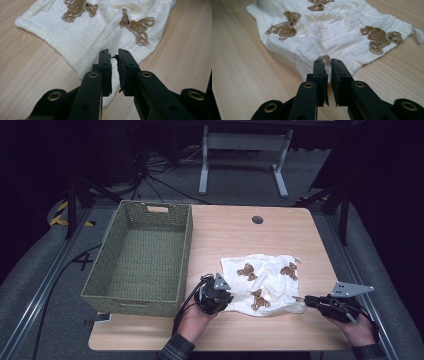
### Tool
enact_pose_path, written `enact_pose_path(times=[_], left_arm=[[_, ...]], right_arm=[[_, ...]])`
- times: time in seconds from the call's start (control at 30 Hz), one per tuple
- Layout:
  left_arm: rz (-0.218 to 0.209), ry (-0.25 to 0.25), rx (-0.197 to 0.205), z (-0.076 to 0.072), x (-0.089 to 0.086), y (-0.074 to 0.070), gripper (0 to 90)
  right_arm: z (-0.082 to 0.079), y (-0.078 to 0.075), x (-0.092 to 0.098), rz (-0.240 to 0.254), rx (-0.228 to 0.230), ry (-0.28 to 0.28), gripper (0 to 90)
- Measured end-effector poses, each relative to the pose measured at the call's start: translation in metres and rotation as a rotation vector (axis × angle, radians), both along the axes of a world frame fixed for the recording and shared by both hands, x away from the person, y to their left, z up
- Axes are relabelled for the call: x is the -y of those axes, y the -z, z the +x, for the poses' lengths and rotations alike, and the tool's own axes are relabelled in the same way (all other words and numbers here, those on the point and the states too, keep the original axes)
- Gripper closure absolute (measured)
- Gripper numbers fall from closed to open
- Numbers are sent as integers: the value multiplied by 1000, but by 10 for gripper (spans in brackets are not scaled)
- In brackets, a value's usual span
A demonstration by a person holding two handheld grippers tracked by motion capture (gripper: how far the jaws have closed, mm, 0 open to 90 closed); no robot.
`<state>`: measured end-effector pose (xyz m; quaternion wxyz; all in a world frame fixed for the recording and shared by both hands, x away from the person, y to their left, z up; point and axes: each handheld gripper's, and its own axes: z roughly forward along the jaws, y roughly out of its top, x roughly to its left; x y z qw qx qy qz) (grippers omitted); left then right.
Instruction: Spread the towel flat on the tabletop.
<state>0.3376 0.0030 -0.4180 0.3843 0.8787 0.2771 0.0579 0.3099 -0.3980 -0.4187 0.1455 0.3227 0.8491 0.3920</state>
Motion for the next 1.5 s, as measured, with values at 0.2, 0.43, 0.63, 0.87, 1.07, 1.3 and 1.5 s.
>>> enact_pose_path(times=[0.2,0.43,0.63,0.87,1.07,1.3,1.5], left_arm=[[36,28,-46,0,4,12,860],[133,20,-77,14,12,33,873],[140,37,-100,13,10,35,887],[138,72,-125,-4,7,35,893],[120,97,-158,-16,-1,36,895],[104,127,-185,-27,-10,37,896],[95,113,-191,-32,-19,38,896]], right_arm=[[-3,2,-4,7,-19,-31,883],[15,23,-13,-64,-99,-58,896],[21,32,-15,-84,-139,-67,898],[6,30,-12,-101,-155,-78,897],[-4,30,-8,-97,-172,-104,898],[-18,31,-3,-86,-186,-145,900],[-32,32,-3,-69,-211,-223,900]])
